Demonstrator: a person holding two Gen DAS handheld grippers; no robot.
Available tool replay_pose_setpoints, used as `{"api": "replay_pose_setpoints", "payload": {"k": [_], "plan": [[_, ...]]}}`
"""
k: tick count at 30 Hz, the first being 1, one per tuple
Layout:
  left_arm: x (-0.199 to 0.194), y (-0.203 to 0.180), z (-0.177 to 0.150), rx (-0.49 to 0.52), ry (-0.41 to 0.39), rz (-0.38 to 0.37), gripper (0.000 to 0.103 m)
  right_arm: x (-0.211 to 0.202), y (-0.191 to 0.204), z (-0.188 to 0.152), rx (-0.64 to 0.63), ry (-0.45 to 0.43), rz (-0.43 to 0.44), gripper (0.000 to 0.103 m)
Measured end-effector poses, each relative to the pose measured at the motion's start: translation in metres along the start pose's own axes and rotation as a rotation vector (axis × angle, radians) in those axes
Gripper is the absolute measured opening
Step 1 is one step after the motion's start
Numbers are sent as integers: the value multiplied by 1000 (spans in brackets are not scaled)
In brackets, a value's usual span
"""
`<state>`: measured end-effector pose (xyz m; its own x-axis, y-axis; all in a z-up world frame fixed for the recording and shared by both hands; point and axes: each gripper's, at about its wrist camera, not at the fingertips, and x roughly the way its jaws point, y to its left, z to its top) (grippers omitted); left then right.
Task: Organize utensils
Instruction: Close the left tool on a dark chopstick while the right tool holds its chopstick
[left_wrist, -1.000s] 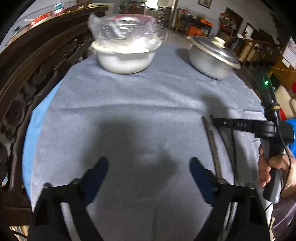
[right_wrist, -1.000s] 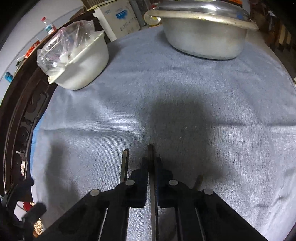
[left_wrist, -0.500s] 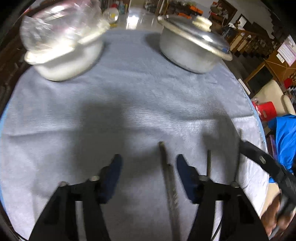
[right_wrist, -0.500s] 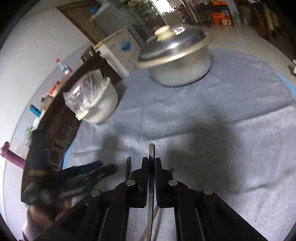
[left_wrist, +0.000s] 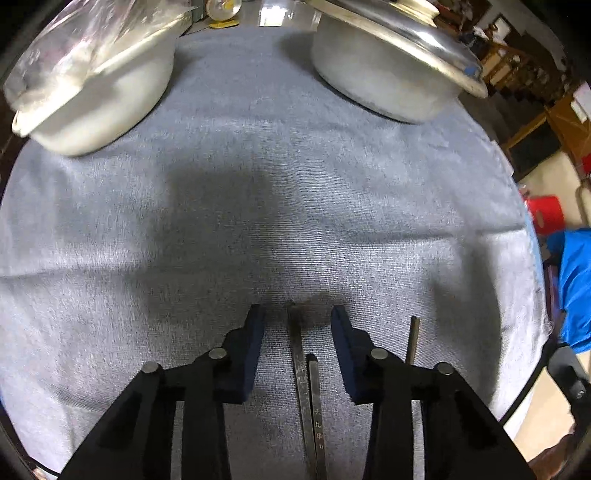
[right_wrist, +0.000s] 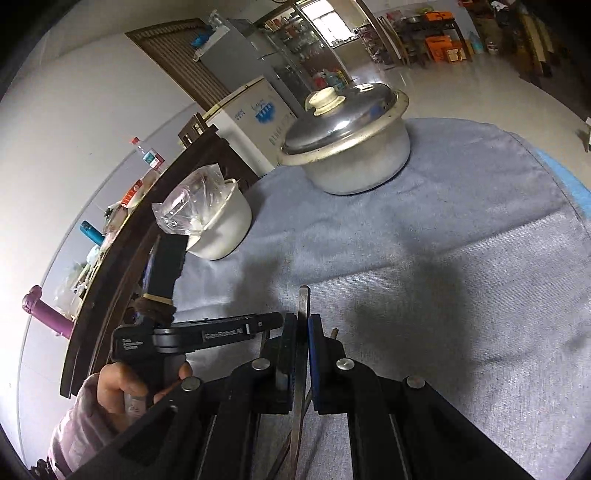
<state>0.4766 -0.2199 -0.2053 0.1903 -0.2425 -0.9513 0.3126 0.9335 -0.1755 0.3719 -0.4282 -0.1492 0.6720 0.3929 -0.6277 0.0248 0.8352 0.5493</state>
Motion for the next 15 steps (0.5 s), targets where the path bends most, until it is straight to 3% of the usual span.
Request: {"api": "replay_pose_setpoints", "payload": {"k": [2, 4, 10, 15], "plan": [[1, -3, -1, 13, 2, -2, 13, -2, -2, -1, 11, -6, 9, 7], [2, -3, -2, 18, 3, -18, 7, -6, -1, -1, 15, -17, 13, 7], [-12, 11, -16, -5, -59, -55, 6, -26, 12, -6, -14, -64, -7, 7], [-52, 24, -36, -17, -159, -85, 6, -53, 29, -19, -39, -127, -26, 7]]}}
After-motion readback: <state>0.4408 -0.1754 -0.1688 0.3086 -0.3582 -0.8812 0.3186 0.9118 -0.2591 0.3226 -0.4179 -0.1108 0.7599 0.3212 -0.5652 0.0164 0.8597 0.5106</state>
